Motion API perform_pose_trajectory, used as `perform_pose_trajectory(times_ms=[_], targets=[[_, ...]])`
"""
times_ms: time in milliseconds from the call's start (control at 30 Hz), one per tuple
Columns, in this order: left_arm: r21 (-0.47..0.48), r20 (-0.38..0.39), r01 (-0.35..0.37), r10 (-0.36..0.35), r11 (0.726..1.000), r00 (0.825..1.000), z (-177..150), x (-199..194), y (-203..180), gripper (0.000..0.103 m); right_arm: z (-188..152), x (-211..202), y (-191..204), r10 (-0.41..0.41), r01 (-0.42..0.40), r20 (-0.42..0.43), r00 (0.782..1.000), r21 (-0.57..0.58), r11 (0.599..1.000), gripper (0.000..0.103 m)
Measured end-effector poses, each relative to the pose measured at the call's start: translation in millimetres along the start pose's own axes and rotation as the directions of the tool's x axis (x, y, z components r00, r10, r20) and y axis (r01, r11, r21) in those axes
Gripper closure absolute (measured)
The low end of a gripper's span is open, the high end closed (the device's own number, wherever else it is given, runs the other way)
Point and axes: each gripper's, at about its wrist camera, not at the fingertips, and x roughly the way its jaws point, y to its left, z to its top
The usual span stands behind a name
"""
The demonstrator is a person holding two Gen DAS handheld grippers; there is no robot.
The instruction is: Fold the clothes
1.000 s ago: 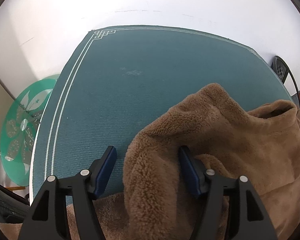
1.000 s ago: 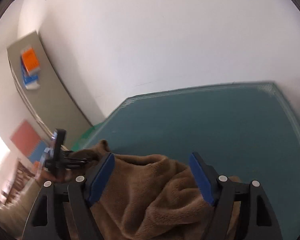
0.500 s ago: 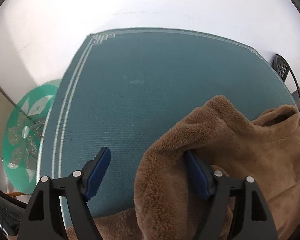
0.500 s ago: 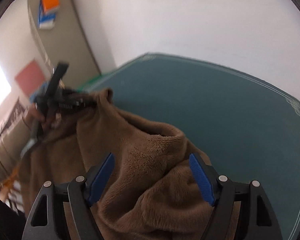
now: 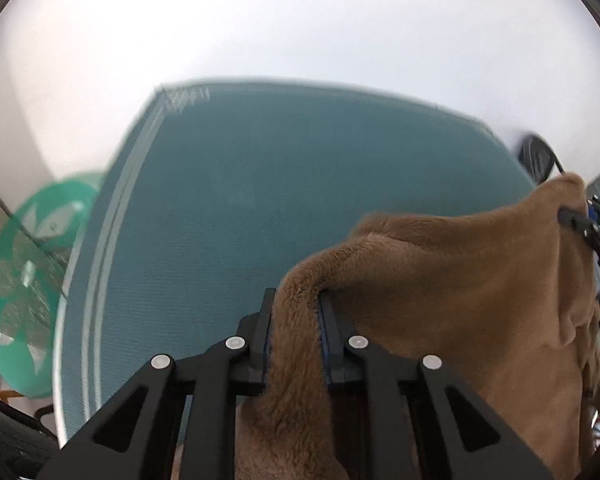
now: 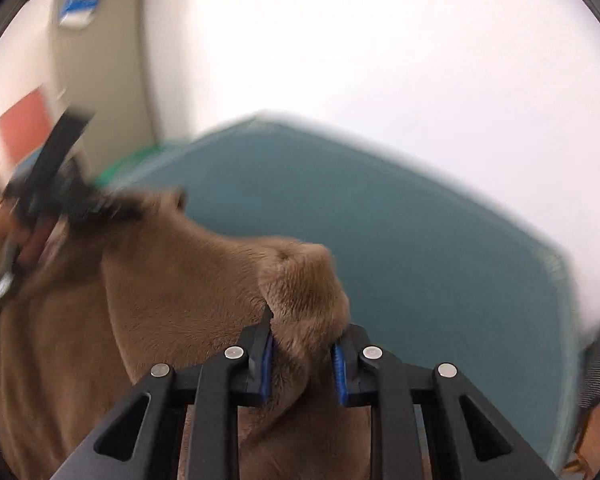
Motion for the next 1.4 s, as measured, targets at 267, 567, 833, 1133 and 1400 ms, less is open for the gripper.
perform_pose_trajectory(times_ms=[267, 567, 833, 1133, 1400], targets=[[-0.162, -0.051, -0.046, 0.038, 0.986, 0.998, 26, 18, 43, 0.083, -4, -4, -61, 0.046, -0.064, 0.071, 0.996, 0.274, 0.96, 0.042], [-0.157, -0.115, -0.077, 0.06, 0.985, 0.992, 27, 34, 50, 0.052, -55, -23, -108, 0.152, -0.136, -0.032, 0.988, 0.294, 0.946, 0.042], [-0.124, -0.131, -0.119, 0.102, 0.985, 0.986, 11, 20, 35, 0.037, -58, 41, -23, -0.051, 0.048, -0.233, 0.971, -0.021, 0.999, 0.042], [-0.078, -0.138, -0.102, 0.091, 0.992, 0.986, 6, 42, 62, 0.025, -75, 43, -98, -0.284, 0.348, -0.299, 0.911, 0.188, 0.919, 0.041], [-0.101, -0.088, -0.048, 0.039, 0.994, 0.995, 16, 9, 77, 0.025, -74, 5, -126, 0.017, 0.042, -0.147, 0.989, 0.391, 0.92, 0.041]])
